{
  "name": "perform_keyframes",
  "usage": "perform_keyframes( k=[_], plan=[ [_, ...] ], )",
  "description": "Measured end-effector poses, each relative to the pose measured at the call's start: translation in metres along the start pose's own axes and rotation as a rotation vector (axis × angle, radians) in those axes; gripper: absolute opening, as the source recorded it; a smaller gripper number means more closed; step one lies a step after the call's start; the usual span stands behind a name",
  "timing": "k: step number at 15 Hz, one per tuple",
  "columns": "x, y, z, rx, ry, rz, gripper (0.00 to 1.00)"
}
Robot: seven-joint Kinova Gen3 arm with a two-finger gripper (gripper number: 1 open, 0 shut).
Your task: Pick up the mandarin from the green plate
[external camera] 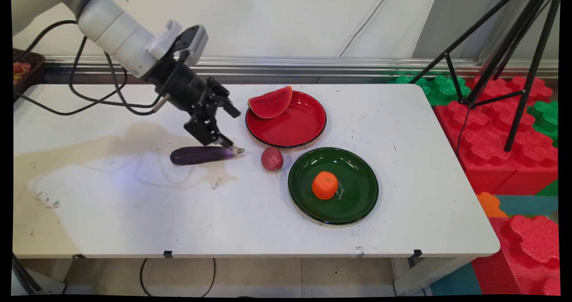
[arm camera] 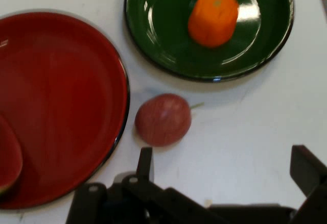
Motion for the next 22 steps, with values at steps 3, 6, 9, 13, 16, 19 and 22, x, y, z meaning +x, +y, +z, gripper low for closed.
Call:
perform_keyframes(
  k=[3,6,9,13,16,19,22],
  plan=[
    [0.013,0.004,0.007,-0.012,0.015,0.017,1.0],
    [0.028,0.007,0.021,-0.024,0.022,0.036,1.0],
    [0.041,0.01,0.035,-0.034,0.023,0.05,1.0],
    [0.058,0.013,0.061,-0.041,0.014,0.063,1.0],
    [0.071,0.014,0.085,-0.044,0.001,0.069,1.0],
    [0.084,0.015,0.115,-0.046,-0.024,0.079,1.0],
    [0.093,0.014,0.144,-0.05,-0.051,0.083,1.0]
  ],
)
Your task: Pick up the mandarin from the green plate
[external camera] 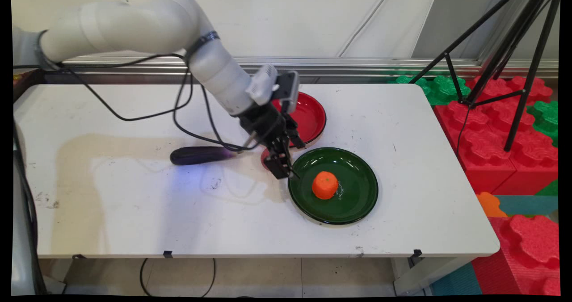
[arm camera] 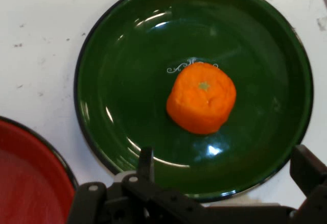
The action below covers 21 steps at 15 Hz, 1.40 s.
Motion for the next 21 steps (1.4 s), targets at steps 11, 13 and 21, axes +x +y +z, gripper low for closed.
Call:
perform_keyframes(
  k=[11,13,21],
  plan=[
    [0.011,-0.001,0.076,-0.014,-0.072,0.01,1.0],
    [0.014,-0.001,0.087,-0.014,-0.073,0.013,1.0],
    [0.021,0.0,0.112,-0.016,-0.067,0.026,1.0]
  ],
)
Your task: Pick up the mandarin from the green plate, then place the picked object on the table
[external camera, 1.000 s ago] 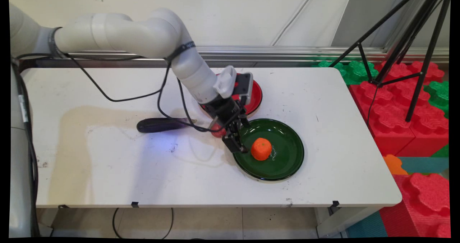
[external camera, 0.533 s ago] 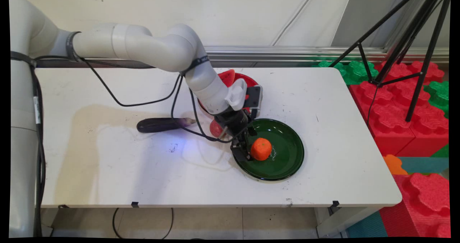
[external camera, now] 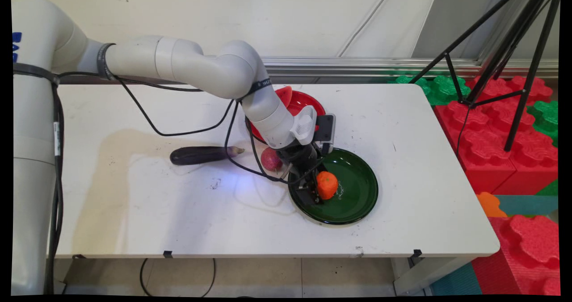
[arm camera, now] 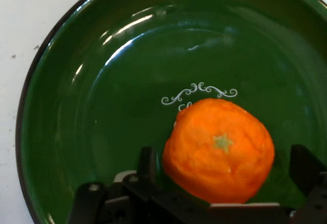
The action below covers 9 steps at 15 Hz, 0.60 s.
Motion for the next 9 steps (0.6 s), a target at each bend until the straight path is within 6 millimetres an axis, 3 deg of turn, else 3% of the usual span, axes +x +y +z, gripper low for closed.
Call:
perform_keyframes(
  k=[1,2,9],
  plan=[
    [0.0007,-0.0001,0.0012,0.0,0.001,0.002,1.0],
    [0.0015,-0.0003,0.0022,0.001,0.003,0.004,0.0],
    [0.0042,0.0002,-0.0002,0.004,0.009,0.005,0.0]
  ],
)
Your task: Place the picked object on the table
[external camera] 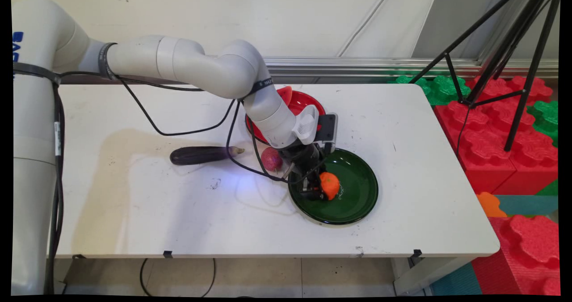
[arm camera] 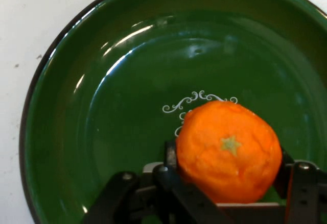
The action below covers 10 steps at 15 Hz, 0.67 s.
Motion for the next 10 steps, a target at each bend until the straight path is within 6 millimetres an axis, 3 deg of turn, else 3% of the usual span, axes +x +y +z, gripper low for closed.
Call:
perform_keyframes(
  k=[6,10],
  plan=[
    [0.001,0.0,-0.016,0.015,0.024,-0.017,0.0],
    [-0.004,0.004,-0.039,0.036,0.054,-0.042,0.0]
  ],
)
